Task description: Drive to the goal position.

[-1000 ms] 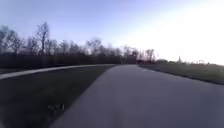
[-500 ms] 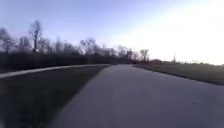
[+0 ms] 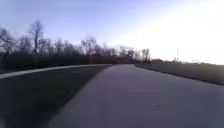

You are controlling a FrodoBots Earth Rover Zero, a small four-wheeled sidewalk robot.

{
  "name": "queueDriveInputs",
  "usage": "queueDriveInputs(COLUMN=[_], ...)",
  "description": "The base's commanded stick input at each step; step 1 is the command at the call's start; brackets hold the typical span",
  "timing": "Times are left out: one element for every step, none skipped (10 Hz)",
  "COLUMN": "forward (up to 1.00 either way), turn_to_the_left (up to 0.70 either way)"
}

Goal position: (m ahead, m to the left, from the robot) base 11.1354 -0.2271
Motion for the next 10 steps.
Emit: queueDriveInputs(forward=[0.94, 0.93, 0.93, 0.93, 0.93, 0.92, 0.93, 0.9, 0.85, 0.86], turn_to_the_left=[0.01, 0.01, 0.01, 0.01, 0.01, 0.01, 0.01, 0.01, 0.01, 0.01])
